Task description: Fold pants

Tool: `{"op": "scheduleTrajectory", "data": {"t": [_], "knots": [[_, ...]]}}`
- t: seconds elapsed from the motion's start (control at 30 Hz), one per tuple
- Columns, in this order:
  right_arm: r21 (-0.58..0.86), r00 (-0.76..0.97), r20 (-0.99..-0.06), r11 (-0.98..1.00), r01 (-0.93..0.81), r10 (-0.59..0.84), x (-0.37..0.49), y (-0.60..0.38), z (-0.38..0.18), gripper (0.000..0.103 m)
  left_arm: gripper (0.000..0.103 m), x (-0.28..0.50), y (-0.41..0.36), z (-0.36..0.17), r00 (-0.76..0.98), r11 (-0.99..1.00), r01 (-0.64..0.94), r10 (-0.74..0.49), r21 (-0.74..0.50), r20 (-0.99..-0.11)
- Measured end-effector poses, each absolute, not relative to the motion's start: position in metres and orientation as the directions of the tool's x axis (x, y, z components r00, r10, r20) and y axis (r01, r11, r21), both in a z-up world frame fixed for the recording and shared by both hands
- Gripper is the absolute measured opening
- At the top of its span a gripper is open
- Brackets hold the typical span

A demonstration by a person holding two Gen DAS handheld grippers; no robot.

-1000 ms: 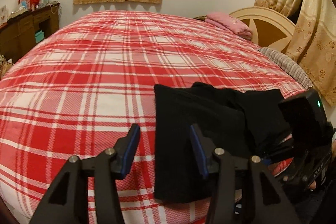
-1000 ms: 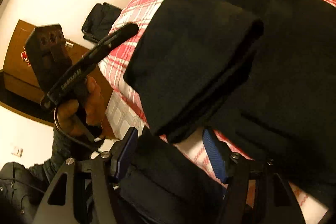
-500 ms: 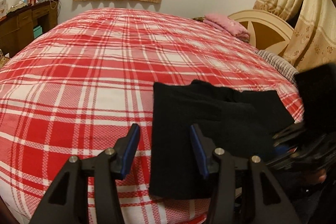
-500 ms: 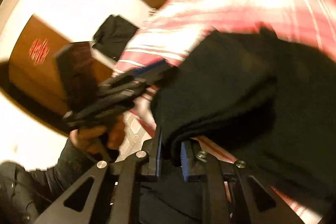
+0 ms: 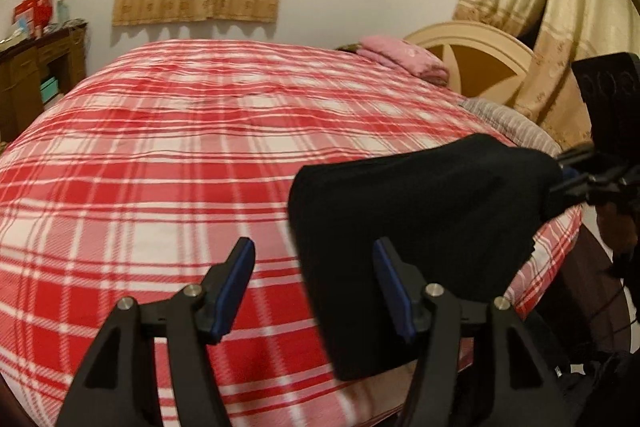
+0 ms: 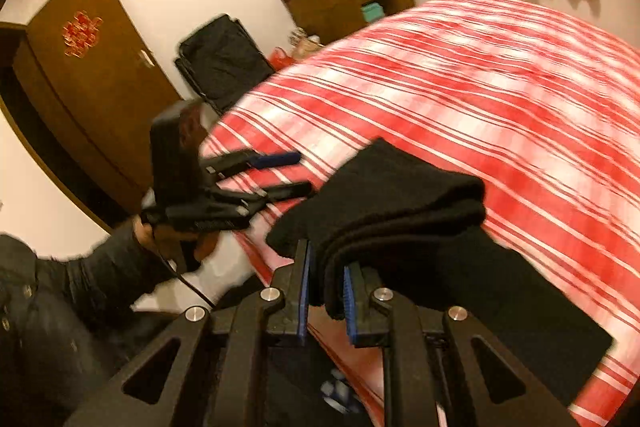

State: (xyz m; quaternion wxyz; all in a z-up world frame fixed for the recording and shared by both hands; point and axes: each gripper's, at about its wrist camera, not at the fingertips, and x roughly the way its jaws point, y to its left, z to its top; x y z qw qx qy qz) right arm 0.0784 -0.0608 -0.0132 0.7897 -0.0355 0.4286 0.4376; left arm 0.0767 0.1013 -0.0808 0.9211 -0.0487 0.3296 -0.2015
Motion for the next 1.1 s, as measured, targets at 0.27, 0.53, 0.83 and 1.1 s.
{"op": "scheduleTrajectory", "data": {"t": [0.27, 0.53, 0.83, 1.1], "knots": [[0.284, 0.323, -0.778, 0.759, -0.585, 0.539, 0.084, -0.160, -0.030, 0.014, 0.064, 0.090, 0.055, -0.086, 0.645, 0.885, 0.417, -0.447, -0.205, -0.620], [0.248, 0.372, -0.793, 0.813, -0.526, 0.483, 0.072, -0.210, -0.043, 0.014, 0.064, 0.094, 0.022, -0.089, 0.600, 0.864, 0.468, -0.465, -0.187, -0.651], [0.293, 0.300, -0.844, 0.851, -0.435, 0.444, 0.069, -0.247, -0.105, 0.018, 0.064, 0.097, -0.003, -0.099, 0.554, 0.847, 0.506, -0.462, -0.161, -0.693], [0.186, 0.440, -0.823, 0.902, -0.389, 0.360, 0.073, -0.254, -0.069, 0.044, 0.069, 0.092, -0.015, -0.090, 0.578, 0.845, 0.520, -0.454, -0.123, -0.678]]}}
